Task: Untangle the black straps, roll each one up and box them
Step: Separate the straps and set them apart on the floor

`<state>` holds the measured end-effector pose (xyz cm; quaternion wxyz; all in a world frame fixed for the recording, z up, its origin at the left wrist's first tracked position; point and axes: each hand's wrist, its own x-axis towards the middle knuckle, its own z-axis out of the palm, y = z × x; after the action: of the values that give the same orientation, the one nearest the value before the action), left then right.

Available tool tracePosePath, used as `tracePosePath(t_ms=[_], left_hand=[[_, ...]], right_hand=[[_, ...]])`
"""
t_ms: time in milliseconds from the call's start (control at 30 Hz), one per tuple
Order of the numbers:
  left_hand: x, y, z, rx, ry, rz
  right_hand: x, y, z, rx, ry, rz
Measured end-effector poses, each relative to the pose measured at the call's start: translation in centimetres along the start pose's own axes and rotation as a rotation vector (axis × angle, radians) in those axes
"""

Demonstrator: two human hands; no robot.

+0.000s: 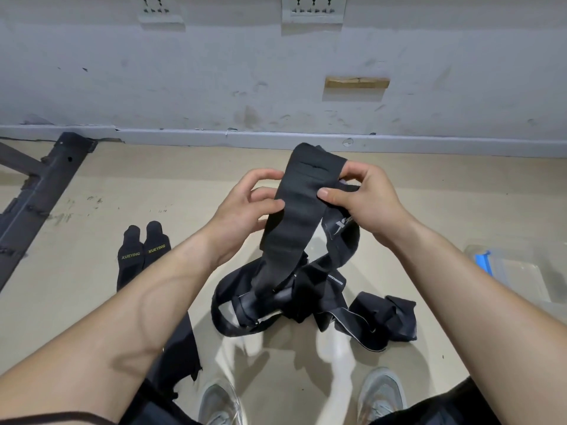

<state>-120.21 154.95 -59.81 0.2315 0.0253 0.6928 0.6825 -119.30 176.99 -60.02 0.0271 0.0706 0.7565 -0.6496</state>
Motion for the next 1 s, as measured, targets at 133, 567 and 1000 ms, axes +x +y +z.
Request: tracePosePath(t_ms=[133, 567, 1000], left_hand=[[0.2, 0.2, 0.1, -0.117, 0.097, -0.036], [-0.7, 0.7, 1.1, -0.217, -0.025, -0.166], [0.1, 0.4, 0.6, -0.057, 0.283, -0.044]], right_hand=[[-0.2, -0.2, 0.6, -0.098, -0.05, -0.052], [-0.5, -0.3, 1.7, -0.175, -0.15, 0.126], [-0.3, -0.5, 1.9, 0.148, -0.127, 0.184]])
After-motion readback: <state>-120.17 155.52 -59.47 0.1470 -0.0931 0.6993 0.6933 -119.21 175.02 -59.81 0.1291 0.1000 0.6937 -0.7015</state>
